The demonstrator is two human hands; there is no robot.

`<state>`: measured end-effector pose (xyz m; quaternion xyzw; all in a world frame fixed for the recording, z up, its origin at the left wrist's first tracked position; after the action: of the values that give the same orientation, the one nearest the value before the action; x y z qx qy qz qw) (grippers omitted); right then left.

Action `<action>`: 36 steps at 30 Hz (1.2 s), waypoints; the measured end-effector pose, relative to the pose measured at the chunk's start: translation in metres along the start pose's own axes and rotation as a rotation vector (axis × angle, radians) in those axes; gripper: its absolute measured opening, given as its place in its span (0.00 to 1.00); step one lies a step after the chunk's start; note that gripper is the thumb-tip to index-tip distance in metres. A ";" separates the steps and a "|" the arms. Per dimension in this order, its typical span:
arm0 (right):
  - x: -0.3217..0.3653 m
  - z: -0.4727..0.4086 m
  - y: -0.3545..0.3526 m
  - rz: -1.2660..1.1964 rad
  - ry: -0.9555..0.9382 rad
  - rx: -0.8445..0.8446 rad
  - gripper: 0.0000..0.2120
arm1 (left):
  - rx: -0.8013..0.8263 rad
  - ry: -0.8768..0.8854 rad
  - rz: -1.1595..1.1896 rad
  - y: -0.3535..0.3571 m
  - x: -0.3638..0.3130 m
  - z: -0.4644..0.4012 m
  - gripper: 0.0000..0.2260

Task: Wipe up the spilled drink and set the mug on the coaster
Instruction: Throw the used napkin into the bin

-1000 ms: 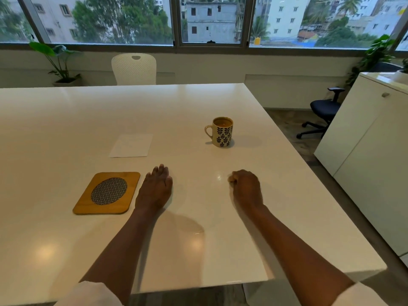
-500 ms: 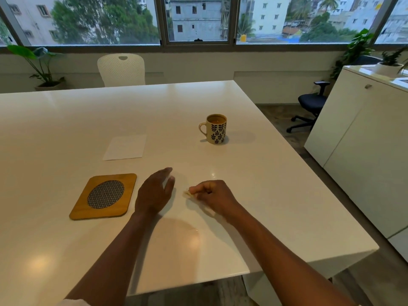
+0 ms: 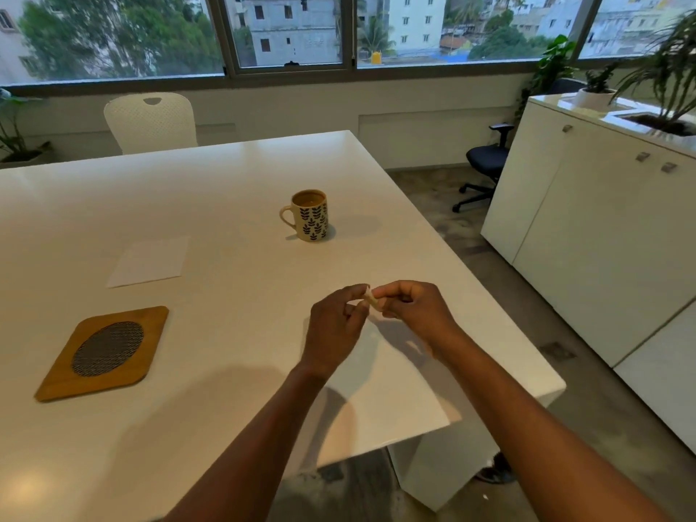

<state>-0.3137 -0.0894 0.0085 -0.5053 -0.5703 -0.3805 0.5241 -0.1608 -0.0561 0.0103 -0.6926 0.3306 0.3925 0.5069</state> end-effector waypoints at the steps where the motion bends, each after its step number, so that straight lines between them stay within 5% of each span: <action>1: 0.000 0.002 -0.016 0.008 -0.001 -0.009 0.06 | 0.005 -0.002 0.001 0.014 -0.007 0.000 0.14; 14: -0.021 0.028 -0.233 -0.038 0.008 -0.127 0.07 | 0.023 0.076 0.000 0.205 -0.121 0.006 0.05; 22: -0.057 0.057 -0.327 -0.128 0.048 -0.173 0.07 | 0.039 -0.099 0.136 0.302 -0.145 0.029 0.03; 36: -0.223 0.104 -0.385 0.188 0.307 -0.198 0.13 | 0.252 -0.530 -0.022 0.443 -0.019 0.078 0.05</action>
<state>-0.7249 -0.1057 -0.1910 -0.5416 -0.3936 -0.4566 0.5859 -0.5652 -0.0985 -0.1826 -0.5008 0.2253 0.5101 0.6619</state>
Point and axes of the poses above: each hand's wrist, its own z-axis away from the middle knuckle, its own y-axis out of the palm, x = y × z, the point moved 10 cm from there along -z, towards the middle knuckle, and after that the axes turned 10 degrees about -y, right-handed, at the moved point
